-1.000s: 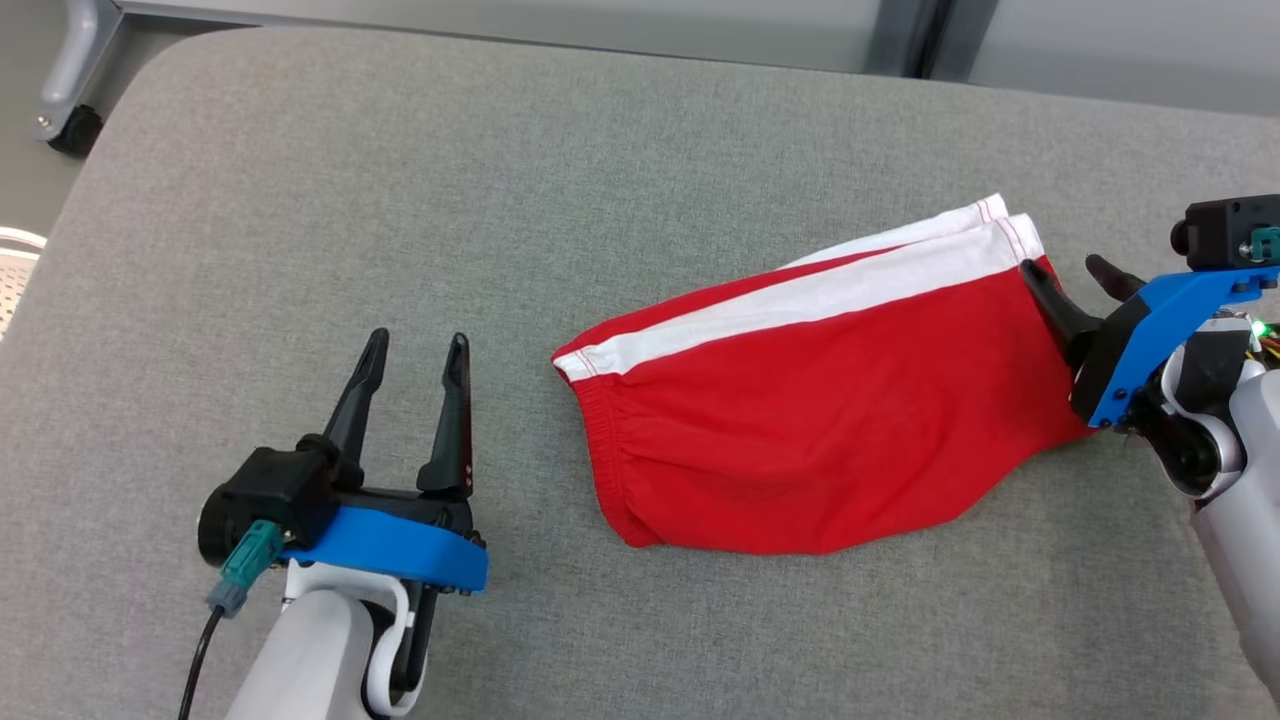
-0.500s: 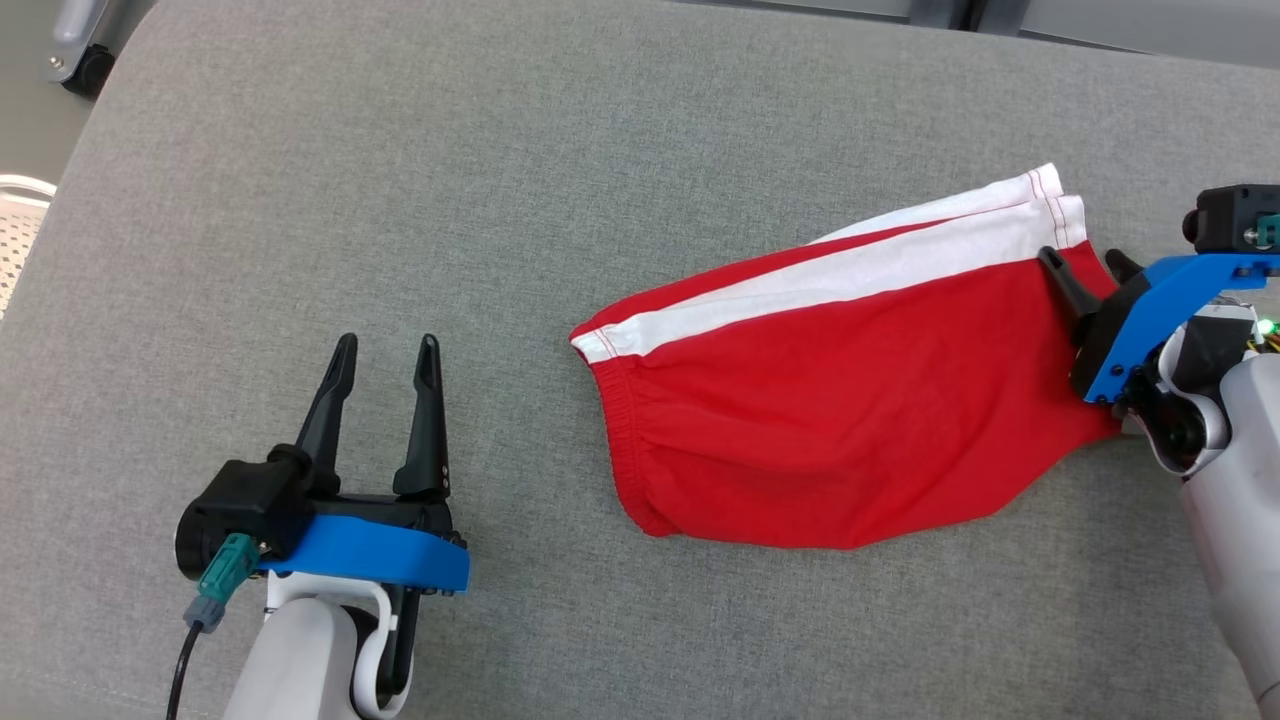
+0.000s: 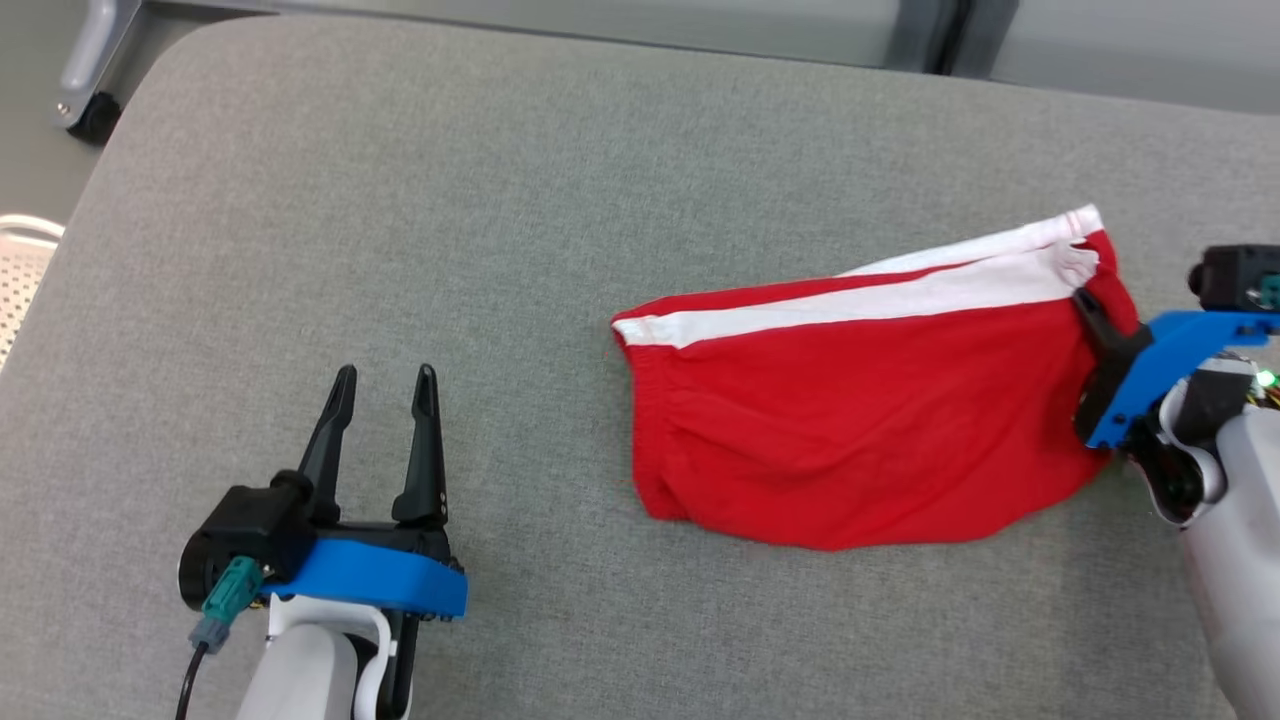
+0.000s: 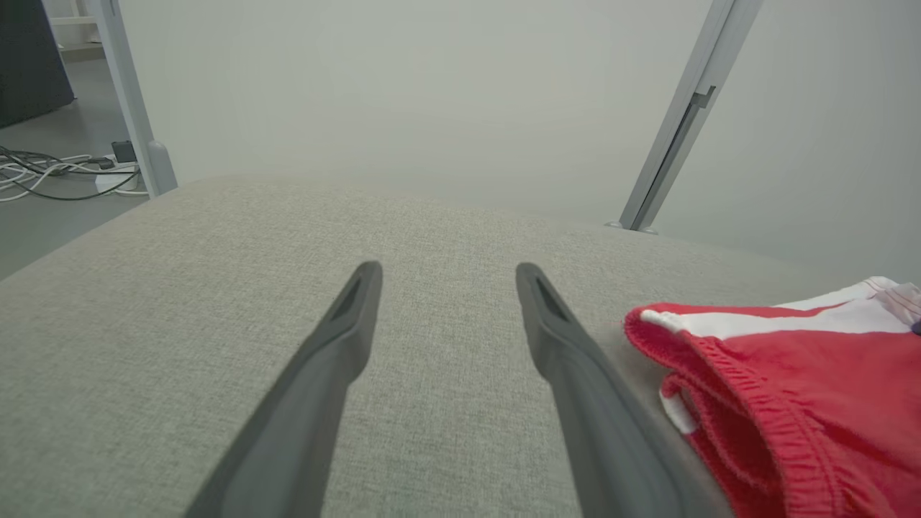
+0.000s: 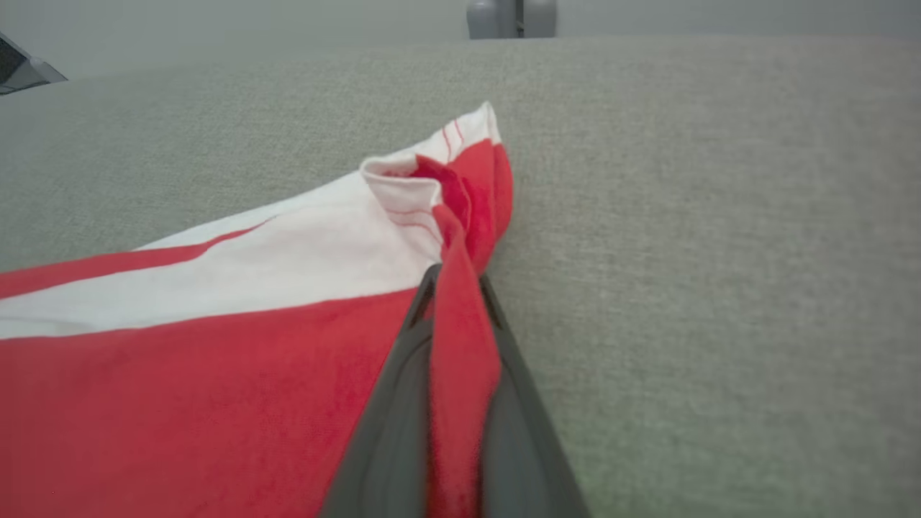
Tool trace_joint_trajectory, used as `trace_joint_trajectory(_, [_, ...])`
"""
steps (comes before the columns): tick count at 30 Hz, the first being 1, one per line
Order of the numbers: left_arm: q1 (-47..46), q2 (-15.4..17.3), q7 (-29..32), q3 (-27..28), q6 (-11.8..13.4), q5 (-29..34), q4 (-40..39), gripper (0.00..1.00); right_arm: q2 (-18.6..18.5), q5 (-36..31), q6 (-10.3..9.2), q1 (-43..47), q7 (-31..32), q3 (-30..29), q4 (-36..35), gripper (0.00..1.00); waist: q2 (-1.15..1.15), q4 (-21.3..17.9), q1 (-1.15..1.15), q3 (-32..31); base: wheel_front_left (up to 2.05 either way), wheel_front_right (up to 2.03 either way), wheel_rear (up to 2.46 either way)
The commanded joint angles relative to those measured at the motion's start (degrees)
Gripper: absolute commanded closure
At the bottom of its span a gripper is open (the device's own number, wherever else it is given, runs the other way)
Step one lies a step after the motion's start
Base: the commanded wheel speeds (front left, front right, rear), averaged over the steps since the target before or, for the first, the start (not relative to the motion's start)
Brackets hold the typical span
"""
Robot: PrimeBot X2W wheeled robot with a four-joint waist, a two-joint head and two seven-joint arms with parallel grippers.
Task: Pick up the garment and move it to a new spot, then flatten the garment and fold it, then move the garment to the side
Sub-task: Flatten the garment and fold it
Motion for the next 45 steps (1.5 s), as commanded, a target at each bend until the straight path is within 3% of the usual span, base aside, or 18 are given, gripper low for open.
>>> trace_joint_trajectory(1, [1.02,0.02,-0.12,0.11,-0.44,0.22,0.17,0.0,-0.52,-0.68,0.0,1.61,-1.12,-1.78,-0.74,1.0,0.0,-1.09,0.0,-1.44,0.0,0.0,0.0])
trace_joint_trajectory(11, [3.66,0.78,-0.12,-0.53,-0.45,0.47,0.33,0.0,0.29,-11.42,0.0,10.79,-0.49,-15.51,-10.17,1.0,0.0,-4.19,0.0,-5.92,0.0,0.0,0.0])
trace_joint_trajectory(17, [4.32,0.83,-0.13,-1.4,-0.34,-0.01,0.66,0.0,5.73,-20.88,0.01,13.52,5.91,-21.61,-21.27,1.0,0.0,-4.67,0.0,-7.71,0.0,0.0,0.0])
trace_joint_trajectory(22, [4.4,0.85,-0.13,-1.94,-0.34,-0.13,0.61,0.0,10.64,-23.11,0.01,13.42,10.62,-17.86,-27.56,1.0,0.0,-4.47,0.0,-7.93,0.0,0.0,0.0])
trace_joint_trajectory(27, [3.49,0.79,-0.13,-2.28,-0.35,-0.36,0.3,0.0,12.68,-23.03,0.0,10.89,13.11,-12.69,-27.89,1.0,0.0,-3.84,0.0,-7.36,0.0,0.0,0.0])
trace_joint_trajectory(42, [1.97,0.36,-0.13,-4.11,-0.35,-1.32,0.25,0.0,14.11,-16.64,0.01,3.87,12.65,2.51,-13.5,1.0,0.0,0.74,0.0,-5.48,0.0,0.0,0.0])
trace_joint_trajectory(43, [2.1,0.35,-0.13,-4.07,-0.35,-1.3,0.26,0.0,14.1,-16.25,0.01,3.96,12.49,3.31,-13.12,0.59,0.0,0.78,0.0,-5.58,0.0,0.0,0.0])
trace_joint_trajectory(44, [2.27,0.35,-0.13,-3.96,-0.35,-1.29,0.28,0.0,14.11,-15.85,0.01,4.02,12.14,3.95,-12.94,0.0,0.0,0.76,0.0,-5.69,0.0,0.0,0.0])
trace_joint_trajectory(45, [2.46,0.39,-0.13,-3.79,-0.35,-1.3,0.27,0.0,14.12,-14.88,0.01,4.09,11.66,4.51,-12.96,0.0,0.0,0.68,0.0,-5.81,0.0,0.0,0.0])
